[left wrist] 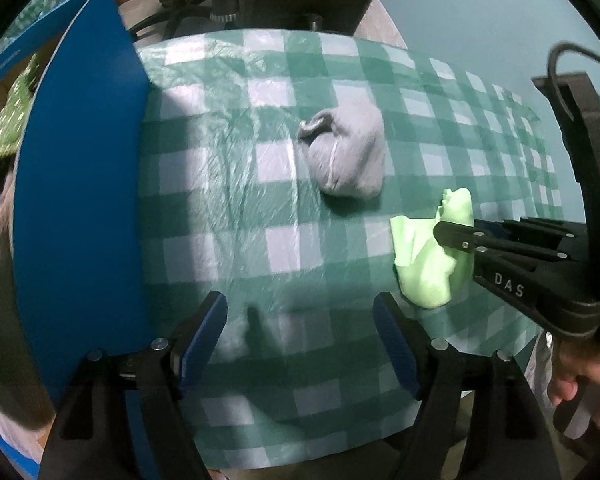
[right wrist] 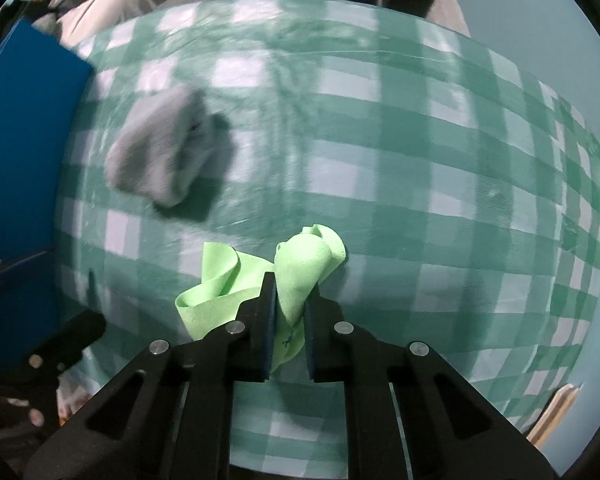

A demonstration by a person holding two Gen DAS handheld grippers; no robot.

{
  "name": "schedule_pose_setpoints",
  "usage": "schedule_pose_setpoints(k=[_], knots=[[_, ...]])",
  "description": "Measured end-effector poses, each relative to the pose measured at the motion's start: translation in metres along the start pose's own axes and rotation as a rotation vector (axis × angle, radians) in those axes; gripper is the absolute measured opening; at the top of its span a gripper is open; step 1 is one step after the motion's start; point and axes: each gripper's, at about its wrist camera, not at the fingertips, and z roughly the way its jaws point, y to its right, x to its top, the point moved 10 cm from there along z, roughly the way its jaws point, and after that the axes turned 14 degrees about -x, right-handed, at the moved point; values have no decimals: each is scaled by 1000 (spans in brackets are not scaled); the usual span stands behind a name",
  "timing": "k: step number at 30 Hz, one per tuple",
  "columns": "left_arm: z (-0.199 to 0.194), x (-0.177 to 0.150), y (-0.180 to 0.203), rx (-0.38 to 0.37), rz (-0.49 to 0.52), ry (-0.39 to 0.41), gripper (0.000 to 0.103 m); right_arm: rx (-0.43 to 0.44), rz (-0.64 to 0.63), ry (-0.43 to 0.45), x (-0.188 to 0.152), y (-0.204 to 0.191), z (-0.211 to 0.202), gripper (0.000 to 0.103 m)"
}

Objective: Organize soft objects
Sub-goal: 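Grasp the lime-green cloth with the right tool while the left tool grasps the grey sock, then lift the grey sock and green cloth with both tools and carry them over the box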

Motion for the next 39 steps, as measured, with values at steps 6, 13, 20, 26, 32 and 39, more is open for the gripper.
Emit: schedule_pose_setpoints(k=[6, 13, 20, 26, 32, 39], knots=[[2, 25, 8, -22, -5, 31, 85, 18, 56, 18, 11, 32, 1, 10], [14, 52, 12, -43, -26, 36, 86, 26, 84, 38, 24, 62, 8, 9], [27, 76, 17, -6, -12, 46, 90, 54, 105, 53, 27, 77, 10, 10], [45, 87, 16, 53, 19, 38, 90, 66, 91, 70, 27, 75, -3, 10], [48, 87, 15, 79, 69, 34, 51, 84, 86, 83, 33, 74, -7, 10], [39, 83, 19, 59, 94, 44, 28, 96, 65, 110, 29, 74, -17, 10]])
